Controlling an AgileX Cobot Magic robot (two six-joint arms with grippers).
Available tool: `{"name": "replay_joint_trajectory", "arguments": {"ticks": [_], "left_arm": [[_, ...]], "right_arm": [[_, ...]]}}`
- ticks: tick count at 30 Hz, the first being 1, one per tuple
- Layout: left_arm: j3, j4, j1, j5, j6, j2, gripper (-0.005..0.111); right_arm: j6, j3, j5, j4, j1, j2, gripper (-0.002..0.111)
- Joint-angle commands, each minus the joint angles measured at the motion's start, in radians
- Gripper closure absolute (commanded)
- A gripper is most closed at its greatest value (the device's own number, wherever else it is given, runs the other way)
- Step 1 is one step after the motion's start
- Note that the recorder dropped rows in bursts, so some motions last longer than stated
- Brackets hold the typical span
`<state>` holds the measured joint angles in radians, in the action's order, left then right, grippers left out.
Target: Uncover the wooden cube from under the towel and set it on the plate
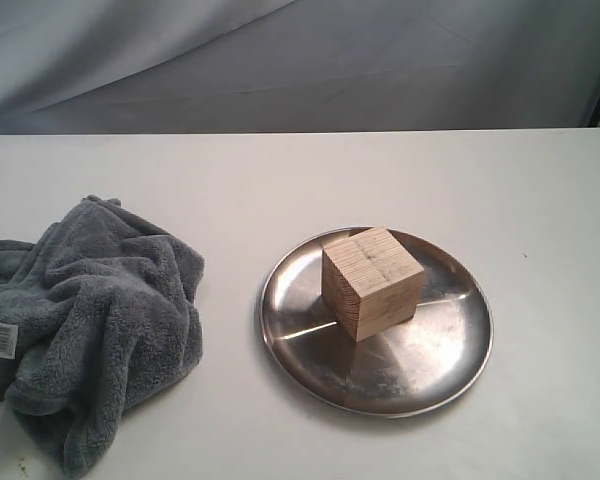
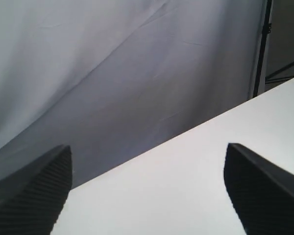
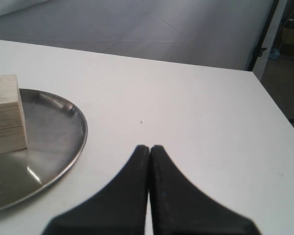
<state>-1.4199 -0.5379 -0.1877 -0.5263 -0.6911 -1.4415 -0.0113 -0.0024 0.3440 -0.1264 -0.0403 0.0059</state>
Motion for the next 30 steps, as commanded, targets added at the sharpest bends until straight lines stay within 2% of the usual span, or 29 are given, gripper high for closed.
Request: {"name": "replay_joint_trajectory", "arguments": {"ticks": [1,6,12,22,24,28,30], "left_arm": [[-0.003,-0.001,0.003,0.023,0.008,0.044,0.027],[0.046,-0.005,0.003,0.134,0.008,0.120,0.027],[0.204,-0.001,0.003,0.347,-0.018,0.228,0.035],[0.454,-0.005,0.003,0.664,-0.042,0.376,0.035],[0.497,-0.005,0.003,0.706,-0.016,0.405,0.035],[0.572,-0.005,0.001,0.708,0.035,0.463,0.036],[0.619,-0.001,0.001,0.710,0.035,0.490,0.042]], "right_arm": [[0.002,0.002,-0.001,-0.004,0.009,-0.006,0.108],[0.002,0.002,-0.001,-0.004,0.009,-0.006,0.108],[0.002,0.002,-0.001,-0.004,0.009,-0.006,0.108],[0.002,0.002,-0.001,-0.004,0.009,-0.006,0.108],[0.002,0.002,-0.001,-0.004,0.009,-0.006,0.108],[0.002,0.002,-0.001,-0.004,0.009,-0.006,0.108],[0.002,0.002,-0.001,-0.004,0.009,-0.006,0.108]]}}
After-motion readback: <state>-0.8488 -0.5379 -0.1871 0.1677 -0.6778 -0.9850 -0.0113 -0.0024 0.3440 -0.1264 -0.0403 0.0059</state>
